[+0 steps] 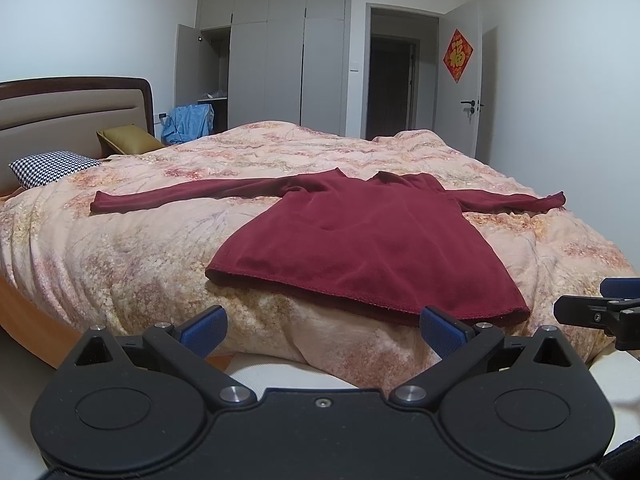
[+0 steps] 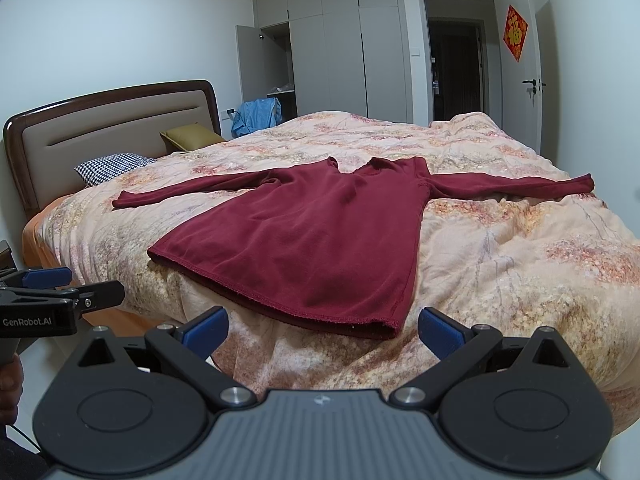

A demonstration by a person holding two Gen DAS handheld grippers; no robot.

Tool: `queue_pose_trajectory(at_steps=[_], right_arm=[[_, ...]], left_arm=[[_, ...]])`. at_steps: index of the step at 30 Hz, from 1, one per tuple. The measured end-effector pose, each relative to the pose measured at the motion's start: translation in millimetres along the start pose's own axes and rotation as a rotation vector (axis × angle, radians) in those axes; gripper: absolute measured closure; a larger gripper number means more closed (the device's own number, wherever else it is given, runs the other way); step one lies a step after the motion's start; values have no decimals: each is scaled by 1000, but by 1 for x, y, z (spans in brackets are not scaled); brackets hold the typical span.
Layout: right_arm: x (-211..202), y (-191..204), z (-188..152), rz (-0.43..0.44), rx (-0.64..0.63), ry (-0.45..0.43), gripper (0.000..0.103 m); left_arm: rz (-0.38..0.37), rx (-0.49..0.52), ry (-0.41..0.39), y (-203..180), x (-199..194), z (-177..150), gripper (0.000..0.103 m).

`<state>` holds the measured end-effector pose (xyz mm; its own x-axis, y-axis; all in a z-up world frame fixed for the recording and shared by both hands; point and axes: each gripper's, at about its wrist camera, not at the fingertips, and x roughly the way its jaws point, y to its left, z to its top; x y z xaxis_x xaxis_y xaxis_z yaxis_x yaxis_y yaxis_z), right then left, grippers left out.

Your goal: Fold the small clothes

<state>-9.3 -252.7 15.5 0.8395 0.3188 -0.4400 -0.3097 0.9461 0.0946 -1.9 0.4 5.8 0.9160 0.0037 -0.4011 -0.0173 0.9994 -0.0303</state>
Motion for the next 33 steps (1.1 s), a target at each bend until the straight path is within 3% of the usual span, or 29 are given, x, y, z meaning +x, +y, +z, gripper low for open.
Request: queue_pose_trajectory(at_steps=[33], right_arm=[[-2, -1, 1, 1, 3, 2, 0]], left_arm=[[0, 5, -1, -1, -3, 2, 1]])
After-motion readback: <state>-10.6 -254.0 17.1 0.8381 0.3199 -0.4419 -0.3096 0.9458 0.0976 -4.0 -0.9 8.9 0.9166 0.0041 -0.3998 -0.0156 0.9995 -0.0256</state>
